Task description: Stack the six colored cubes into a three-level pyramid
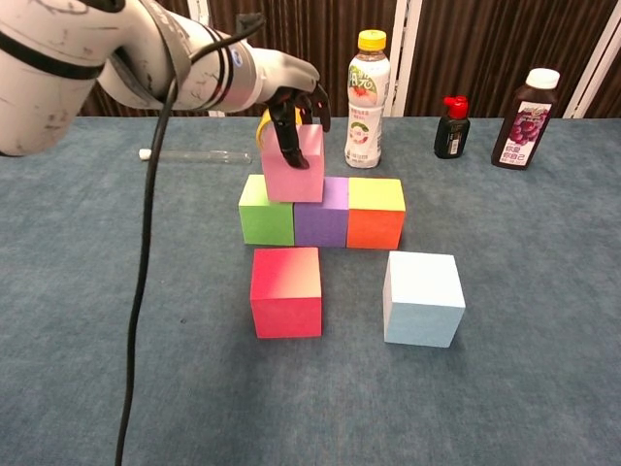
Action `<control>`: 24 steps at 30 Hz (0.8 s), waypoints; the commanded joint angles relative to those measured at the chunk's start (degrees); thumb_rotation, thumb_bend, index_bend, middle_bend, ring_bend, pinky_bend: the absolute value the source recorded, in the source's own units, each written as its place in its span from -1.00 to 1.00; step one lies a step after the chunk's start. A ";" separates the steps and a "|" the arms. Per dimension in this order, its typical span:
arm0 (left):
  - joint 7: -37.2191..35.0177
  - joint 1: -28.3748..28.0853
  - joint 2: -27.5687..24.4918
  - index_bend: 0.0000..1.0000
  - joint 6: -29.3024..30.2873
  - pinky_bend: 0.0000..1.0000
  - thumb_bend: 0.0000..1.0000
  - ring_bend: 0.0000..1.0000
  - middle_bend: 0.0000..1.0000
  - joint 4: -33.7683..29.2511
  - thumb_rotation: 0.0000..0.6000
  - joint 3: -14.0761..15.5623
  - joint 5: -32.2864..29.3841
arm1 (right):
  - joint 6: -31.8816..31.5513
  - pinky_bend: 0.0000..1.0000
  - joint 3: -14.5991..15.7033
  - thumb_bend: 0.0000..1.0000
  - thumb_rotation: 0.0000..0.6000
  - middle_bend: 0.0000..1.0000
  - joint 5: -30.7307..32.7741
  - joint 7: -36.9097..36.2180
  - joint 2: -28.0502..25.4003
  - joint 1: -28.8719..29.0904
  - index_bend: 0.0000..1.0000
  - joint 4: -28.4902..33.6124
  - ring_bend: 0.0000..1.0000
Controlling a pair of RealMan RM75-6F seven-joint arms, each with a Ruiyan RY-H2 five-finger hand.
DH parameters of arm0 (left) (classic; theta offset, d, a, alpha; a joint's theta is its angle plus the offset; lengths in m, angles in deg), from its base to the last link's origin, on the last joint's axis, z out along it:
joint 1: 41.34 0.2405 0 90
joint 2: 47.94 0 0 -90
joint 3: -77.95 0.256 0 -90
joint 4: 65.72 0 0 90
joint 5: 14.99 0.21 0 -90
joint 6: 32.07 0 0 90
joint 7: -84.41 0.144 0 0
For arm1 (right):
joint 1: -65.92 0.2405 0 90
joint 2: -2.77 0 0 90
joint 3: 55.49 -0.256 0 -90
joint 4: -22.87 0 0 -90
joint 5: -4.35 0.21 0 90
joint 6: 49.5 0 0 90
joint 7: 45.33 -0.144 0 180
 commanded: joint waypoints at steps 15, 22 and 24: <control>2.12 -0.91 1.07 -0.55 0.45 -0.66 -0.38 -0.55 -0.34 1.89 1.00 -0.34 -2.32 | 0.62 -0.49 -0.07 -0.60 1.00 -0.66 0.13 -0.32 0.29 0.11 -0.72 -0.82 -0.80; 2.27 -0.73 1.10 -0.55 -0.05 -0.66 -0.38 -0.55 -0.34 1.95 1.00 -0.19 -2.14 | 0.72 -0.50 -0.17 -0.60 1.00 -0.66 0.37 -0.09 0.39 0.21 -0.72 -0.83 -0.80; 2.33 -0.74 1.17 -0.55 -0.06 -0.66 -0.38 -0.55 -0.34 2.08 1.00 -0.16 -2.02 | 0.72 -0.50 -0.20 -0.60 1.00 -0.66 0.49 -0.04 0.37 0.20 -0.72 -0.83 -0.80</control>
